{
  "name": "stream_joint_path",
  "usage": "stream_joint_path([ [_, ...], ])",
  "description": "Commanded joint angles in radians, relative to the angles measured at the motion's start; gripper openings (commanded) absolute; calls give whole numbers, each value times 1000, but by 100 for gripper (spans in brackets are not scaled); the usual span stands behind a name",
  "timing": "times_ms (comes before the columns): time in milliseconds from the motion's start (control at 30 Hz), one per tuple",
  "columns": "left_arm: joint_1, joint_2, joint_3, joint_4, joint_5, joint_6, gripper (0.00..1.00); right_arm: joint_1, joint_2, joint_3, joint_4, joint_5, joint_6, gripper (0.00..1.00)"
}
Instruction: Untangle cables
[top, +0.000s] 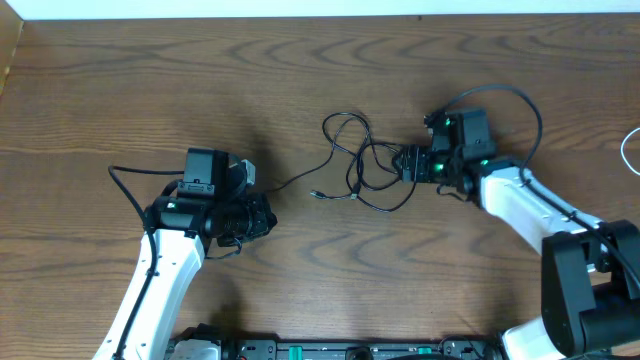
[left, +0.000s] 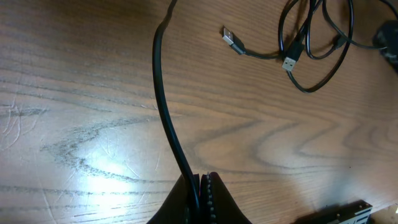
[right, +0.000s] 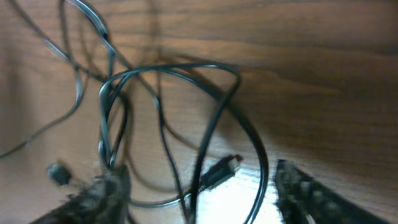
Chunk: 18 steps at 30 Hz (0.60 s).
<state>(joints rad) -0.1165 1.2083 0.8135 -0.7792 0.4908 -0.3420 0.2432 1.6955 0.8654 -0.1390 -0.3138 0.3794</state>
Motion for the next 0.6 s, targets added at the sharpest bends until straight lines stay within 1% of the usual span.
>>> stream_joint_path([
  [0, 2, 2, 8, -2, -6, 9, 7, 20, 6, -34, 66, 87, 153, 36],
  [33, 2, 2, 8, -2, -6, 9, 7, 24, 6, -35, 85, 51, 159, 12],
  [67, 2, 2, 8, -2, -6, 9, 7, 26, 6, -35, 97, 18, 158, 3],
  [100, 2, 2, 8, -2, -6, 9, 7, 26, 6, -35, 139, -117, 137, 1],
  [200, 2, 2, 8, -2, -6, 9, 7, 26, 6, -35, 249, -455, -29, 1],
  [300, 2, 2, 8, -2, -6, 9, 8, 26, 6, -35, 300, -663, -110, 1],
  [400, 2, 2, 8, -2, -6, 9, 7, 26, 6, -35, 303, -730, -142, 1],
  [500, 2, 2, 8, -2, -6, 9, 7, 26, 6, -35, 304, -772, -143, 1],
  [567, 2, 2, 8, -2, -6, 9, 7, 27, 6, -35, 311, -841, -163, 1],
])
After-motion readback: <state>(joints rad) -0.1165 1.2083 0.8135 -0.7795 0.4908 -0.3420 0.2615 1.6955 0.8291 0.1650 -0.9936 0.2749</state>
